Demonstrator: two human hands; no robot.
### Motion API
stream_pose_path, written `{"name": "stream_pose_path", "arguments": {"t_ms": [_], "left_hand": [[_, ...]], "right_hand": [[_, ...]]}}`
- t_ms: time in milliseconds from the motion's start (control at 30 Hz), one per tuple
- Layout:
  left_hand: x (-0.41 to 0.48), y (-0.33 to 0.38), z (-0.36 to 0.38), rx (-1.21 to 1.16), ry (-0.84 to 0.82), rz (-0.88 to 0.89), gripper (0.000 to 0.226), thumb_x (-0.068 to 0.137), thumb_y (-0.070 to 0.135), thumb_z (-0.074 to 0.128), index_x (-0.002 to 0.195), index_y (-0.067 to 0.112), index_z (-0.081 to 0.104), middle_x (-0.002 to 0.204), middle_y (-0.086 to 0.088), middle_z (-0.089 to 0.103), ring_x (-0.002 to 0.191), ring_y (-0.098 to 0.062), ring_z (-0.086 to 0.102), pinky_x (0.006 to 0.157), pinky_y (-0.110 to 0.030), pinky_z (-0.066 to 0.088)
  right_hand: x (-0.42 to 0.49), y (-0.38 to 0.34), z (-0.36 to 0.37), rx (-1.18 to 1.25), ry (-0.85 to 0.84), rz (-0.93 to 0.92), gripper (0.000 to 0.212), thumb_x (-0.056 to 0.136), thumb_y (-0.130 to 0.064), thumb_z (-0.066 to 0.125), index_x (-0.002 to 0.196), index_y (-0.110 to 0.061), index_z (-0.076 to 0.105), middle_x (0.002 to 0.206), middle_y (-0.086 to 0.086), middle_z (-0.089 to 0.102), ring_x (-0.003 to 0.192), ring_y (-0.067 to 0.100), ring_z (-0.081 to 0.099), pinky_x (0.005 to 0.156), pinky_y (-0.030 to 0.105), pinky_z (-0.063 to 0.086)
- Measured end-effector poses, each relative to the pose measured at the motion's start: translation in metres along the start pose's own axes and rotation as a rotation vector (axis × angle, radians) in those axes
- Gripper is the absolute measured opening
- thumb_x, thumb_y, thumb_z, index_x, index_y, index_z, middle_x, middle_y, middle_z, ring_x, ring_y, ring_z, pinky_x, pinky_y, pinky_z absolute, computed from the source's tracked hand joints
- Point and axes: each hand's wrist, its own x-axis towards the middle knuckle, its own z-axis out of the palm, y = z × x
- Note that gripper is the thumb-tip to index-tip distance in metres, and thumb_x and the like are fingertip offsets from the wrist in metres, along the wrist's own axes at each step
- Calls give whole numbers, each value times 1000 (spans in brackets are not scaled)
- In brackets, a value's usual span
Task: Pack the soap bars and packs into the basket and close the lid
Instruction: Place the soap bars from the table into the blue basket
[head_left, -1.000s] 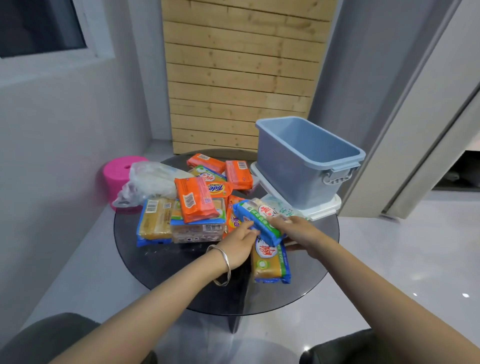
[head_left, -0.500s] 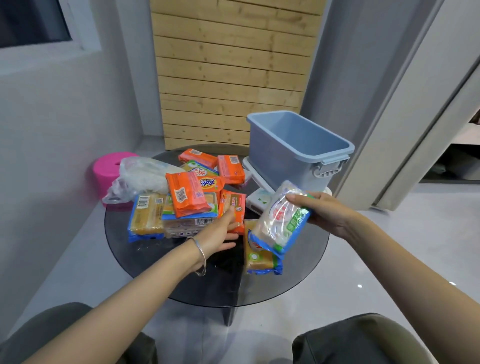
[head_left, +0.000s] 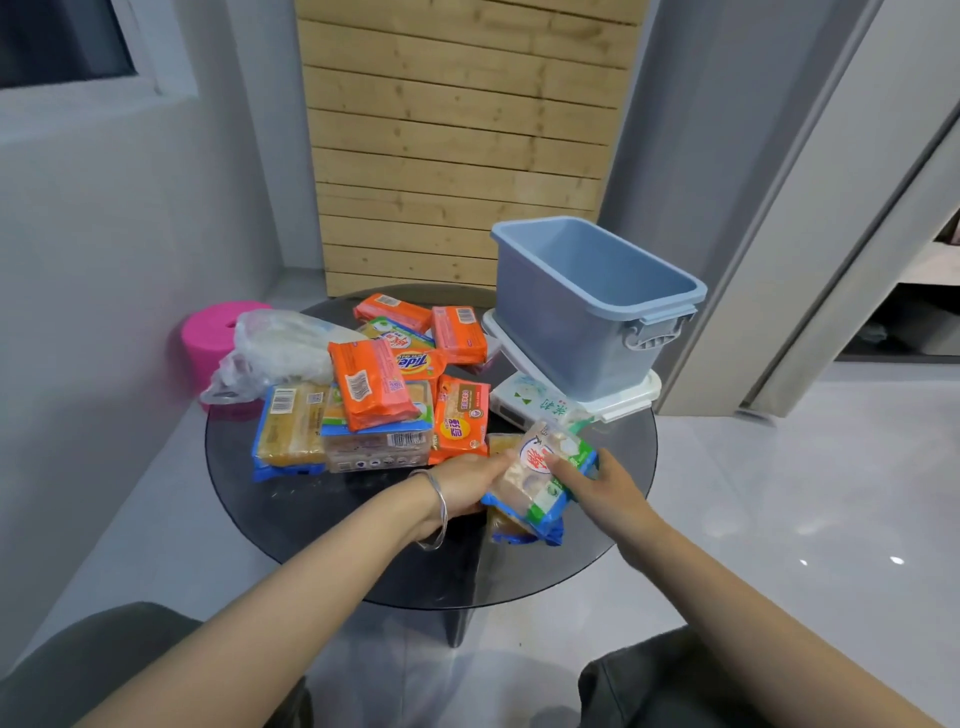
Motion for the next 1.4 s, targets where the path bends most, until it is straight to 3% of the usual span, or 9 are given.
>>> {"name": "stream_pose_path", "arguments": {"t_ms": [367,467,600,767,867,933,1100,1300,1400], "left_hand": [[-11,0,19,-10,45,223,40,98,29,40,138,25,36,124,4,54,113,-14,56,92,-25,46],[-17,10,26,34,197,369,45,98,35,35,142,32,27,143,3,39,129,-15,43,108,-32,37],[-17,65,29,-123,192,447,42,97,42,32,137,31,38,133,0,51,113,-15,58,97,-33,51],[13,133,44,-308,21,259,53,94,53,31,123,15,53,94,-8,70,78,-19,69,65,-30,59],[52,167,35,-242,164,311,59,93,58,26,131,18,47,106,-10,65,94,-23,64,80,-25,55],[82,185,20,-151,374,320,61,92,54,34,139,15,35,133,-12,50,122,-27,49,104,-32,40],[144,201,9,-24,430,188,85,74,18,74,138,1,20,134,-18,45,119,-33,51,100,-41,46],[178,207,3,123,470,66,65,89,4,40,144,4,6,139,-23,40,121,-37,50,99,-46,46],[176,205,-4,258,414,48,62,91,2,35,143,-1,2,124,-22,50,94,-30,62,71,-39,58]], "right_hand": [[-21,2,47,356,33,-72,45,100,-26,42,144,-33,32,132,1,60,110,19,65,92,40,54],[-21,-10,43,350,33,-171,44,99,-29,42,141,-38,33,122,-6,64,101,11,69,77,27,60],[-11,-50,14,420,75,-304,52,93,-27,54,132,-51,30,99,-28,70,86,3,72,60,20,57],[13,-94,-36,523,50,-195,82,76,-30,74,143,-34,27,110,-2,73,87,18,74,66,35,60],[34,-113,-68,514,17,-174,98,61,-33,80,144,-29,28,108,0,74,92,20,73,81,42,57],[48,-128,-84,532,-18,-147,95,61,-31,78,143,-24,33,113,4,72,91,24,72,68,38,58],[91,-162,-120,502,-66,-111,76,60,-33,74,130,-13,53,111,9,72,88,25,71,58,31,59],[126,-184,-145,332,-136,-104,59,68,-38,70,121,-13,62,105,9,74,78,22,73,71,40,52],[135,-186,-151,298,-197,-65,45,67,-38,71,105,-14,69,97,8,76,74,21,74,63,35,56]]}}
